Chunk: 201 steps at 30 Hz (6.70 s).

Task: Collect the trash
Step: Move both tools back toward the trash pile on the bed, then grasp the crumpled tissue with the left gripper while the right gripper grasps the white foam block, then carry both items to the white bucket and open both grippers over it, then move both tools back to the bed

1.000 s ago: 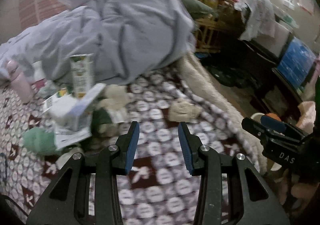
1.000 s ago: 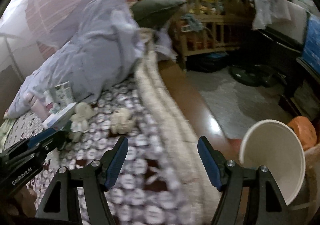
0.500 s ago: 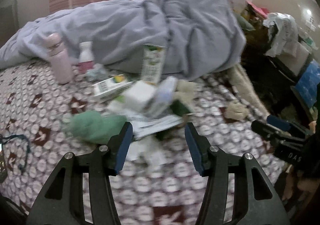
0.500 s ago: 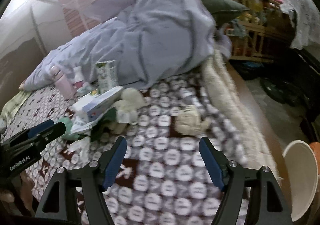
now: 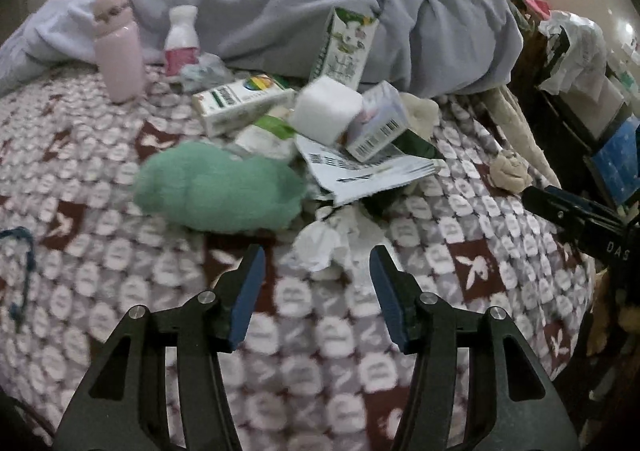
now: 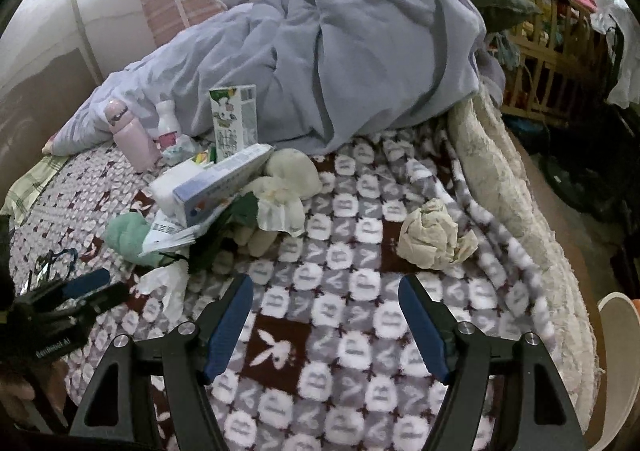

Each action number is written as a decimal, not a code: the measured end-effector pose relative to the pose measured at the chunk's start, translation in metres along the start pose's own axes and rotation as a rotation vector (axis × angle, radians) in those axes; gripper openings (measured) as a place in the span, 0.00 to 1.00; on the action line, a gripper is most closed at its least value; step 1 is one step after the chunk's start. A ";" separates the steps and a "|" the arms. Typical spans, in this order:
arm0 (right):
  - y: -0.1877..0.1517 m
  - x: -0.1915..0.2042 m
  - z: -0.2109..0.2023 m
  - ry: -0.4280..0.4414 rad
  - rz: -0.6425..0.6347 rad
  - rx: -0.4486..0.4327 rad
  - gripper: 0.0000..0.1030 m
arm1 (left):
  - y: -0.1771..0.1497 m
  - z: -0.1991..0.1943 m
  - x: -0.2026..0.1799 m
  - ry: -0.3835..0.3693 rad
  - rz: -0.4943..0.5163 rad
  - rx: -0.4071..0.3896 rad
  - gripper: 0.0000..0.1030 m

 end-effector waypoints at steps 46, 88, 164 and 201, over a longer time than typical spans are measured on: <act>0.049 0.085 0.075 0.192 0.020 0.120 0.70 | 0.011 -0.049 0.062 0.009 -0.064 -0.133 0.08; 0.013 0.062 -0.007 0.202 -0.161 0.006 0.37 | 0.029 -0.056 -0.034 -0.090 0.040 -0.146 0.08; -0.084 -0.386 -0.153 -0.361 0.571 -0.103 0.63 | 0.049 0.042 -0.447 -0.543 0.473 0.095 0.41; 0.027 -0.079 0.014 -0.018 0.058 0.045 0.64 | 0.076 0.008 -0.051 -0.087 0.021 -0.010 0.61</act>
Point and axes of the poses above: each gripper's, at about its wrist camera, not at the fingertips, and z roughly the way its jaws point, x to its left, y to its top, the point moved 5 cm from there along z, roughly the way its jaws point, and after that the axes turned 8 degrees about z, right-handed, at the moved point
